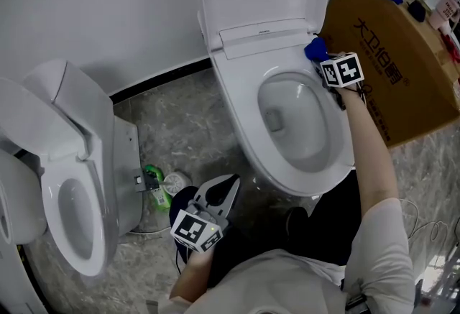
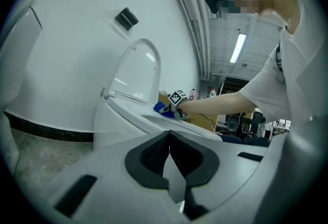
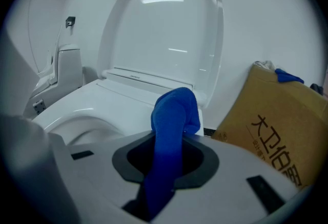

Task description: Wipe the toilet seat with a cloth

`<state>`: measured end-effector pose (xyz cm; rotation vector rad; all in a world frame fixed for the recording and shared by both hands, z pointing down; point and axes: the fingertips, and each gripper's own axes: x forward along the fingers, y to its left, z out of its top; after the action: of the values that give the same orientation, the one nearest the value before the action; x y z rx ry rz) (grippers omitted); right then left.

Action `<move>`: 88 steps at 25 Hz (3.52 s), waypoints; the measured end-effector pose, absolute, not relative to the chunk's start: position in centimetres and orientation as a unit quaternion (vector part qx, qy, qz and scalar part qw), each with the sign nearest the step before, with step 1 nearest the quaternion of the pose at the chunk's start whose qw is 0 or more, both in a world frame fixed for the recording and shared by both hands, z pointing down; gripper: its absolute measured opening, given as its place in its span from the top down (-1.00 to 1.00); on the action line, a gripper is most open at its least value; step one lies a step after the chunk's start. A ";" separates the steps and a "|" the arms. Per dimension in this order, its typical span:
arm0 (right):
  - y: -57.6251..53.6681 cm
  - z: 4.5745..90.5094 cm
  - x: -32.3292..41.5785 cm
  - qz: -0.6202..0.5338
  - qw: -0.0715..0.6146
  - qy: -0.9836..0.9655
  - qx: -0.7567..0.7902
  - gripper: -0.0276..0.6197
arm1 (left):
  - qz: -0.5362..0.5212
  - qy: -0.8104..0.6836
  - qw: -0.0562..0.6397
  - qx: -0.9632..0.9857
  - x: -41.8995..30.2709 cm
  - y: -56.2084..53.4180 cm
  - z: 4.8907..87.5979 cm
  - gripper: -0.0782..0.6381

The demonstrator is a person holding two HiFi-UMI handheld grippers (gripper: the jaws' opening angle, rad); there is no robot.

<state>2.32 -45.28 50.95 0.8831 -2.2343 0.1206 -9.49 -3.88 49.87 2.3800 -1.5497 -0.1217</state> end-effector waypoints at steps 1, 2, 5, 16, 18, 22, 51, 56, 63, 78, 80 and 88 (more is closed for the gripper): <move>-45.4 51.0 2.2 0.048 0.359 -0.867 0.343 0.73 | -0.043 -0.540 0.150 0.827 -9.6 -3.9 50.0 0.77; -45.5 50.9 2.0 0.048 0.358 -0.867 0.343 0.73 | -0.044 -0.542 0.151 0.826 -9.6 -3.9 50.1 0.77; -45.9 50.7 1.2 0.043 0.354 -0.867 0.348 0.73 | -0.050 -0.545 0.151 0.823 -9.9 -3.9 50.3 0.77; -46.4 50.5 0.1 0.009 0.348 -0.862 0.370 0.73 | -0.051 -0.550 0.151 0.820 -10.1 -3.9 49.9 0.77; -46.4 50.5 0.1 0.014 0.349 -0.862 0.367 0.74 | -0.053 -0.549 0.150 0.821 -10.1 -4.1 49.8 0.77; -46.5 50.5 0.0 0.022 0.350 -0.865 0.358 0.73 | -0.050 -0.548 0.152 0.821 -10.0 -4.5 50.1 0.77; -45.9 50.2 -7.8 0.030 0.317 -0.879 0.354 0.75 | -0.052 -0.554 0.167 0.814 -11.0 -4.1 51.1 0.77; -45.3 50.2 -8.4 0.038 0.306 -0.882 0.356 0.75 | -0.056 -0.558 0.162 0.812 -11.4 -3.7 50.5 0.77; -44.3 50.2 -9.7 0.057 0.294 -0.886 0.354 0.75 | -0.055 -0.562 0.158 0.810 -11.8 -3.0 50.1 0.77; -41.4 50.4 -11.5 0.105 0.256 -0.893 0.354 0.75 | -0.059 -0.573 0.144 0.804 -12.7 -1.8 49.0 0.77; -40.8 50.5 -11.8 0.121 0.251 -0.896 0.345 0.75 | -0.061 -0.575 0.145 0.803 -12.8 -1.7 48.8 0.77; -38.8 50.5 -12.4 0.095 0.240 -0.905 0.339 0.75 | -0.056 -0.571 0.137 0.807 -12.7 -1.8 48.1 0.77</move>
<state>-12.38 -38.85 50.51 0.9269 -2.4759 0.2605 -12.70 -1.75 48.12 2.3370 -1.6530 -0.1625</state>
